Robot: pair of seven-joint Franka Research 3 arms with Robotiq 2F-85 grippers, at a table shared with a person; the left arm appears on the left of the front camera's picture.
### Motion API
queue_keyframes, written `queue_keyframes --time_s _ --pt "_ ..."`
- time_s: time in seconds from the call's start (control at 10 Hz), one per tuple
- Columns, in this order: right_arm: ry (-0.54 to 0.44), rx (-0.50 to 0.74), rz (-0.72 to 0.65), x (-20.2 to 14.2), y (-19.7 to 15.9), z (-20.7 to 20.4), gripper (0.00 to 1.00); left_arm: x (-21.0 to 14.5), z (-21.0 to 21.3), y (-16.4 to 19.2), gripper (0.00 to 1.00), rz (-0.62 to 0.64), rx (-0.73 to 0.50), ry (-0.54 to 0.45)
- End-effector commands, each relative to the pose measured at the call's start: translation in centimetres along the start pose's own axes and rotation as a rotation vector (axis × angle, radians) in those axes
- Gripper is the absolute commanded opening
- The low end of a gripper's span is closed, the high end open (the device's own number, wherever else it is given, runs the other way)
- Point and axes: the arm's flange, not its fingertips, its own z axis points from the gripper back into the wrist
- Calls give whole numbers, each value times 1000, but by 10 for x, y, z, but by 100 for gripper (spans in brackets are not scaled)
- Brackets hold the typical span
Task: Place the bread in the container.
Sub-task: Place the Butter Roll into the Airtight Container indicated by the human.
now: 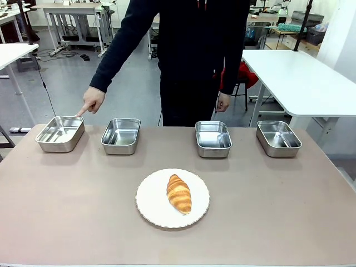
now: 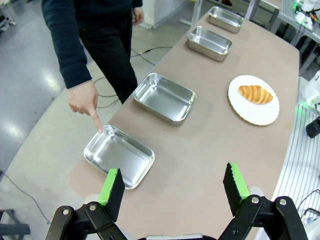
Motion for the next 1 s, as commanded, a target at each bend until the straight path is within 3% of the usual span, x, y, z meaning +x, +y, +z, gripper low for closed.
queue_keyframes --time_s 0.0,0.2,0.4,0.7,0.9 --pt "-5 -1 5 2 1 0 100 1 1 -1 100 -16 2 -15" --pt "-5 -1 5 2 1 0 100 0 0 0 100 0 0 0" --pt "-5 -1 5 2 1 0 100 33 -42 -23 100 119 25 8" --pt "-5 -1 5 2 1 0 100 82 -154 -86 100 359 54 166" --pt "-5 -1 5 2 1 0 100 99 -225 -133 100 520 150 309"
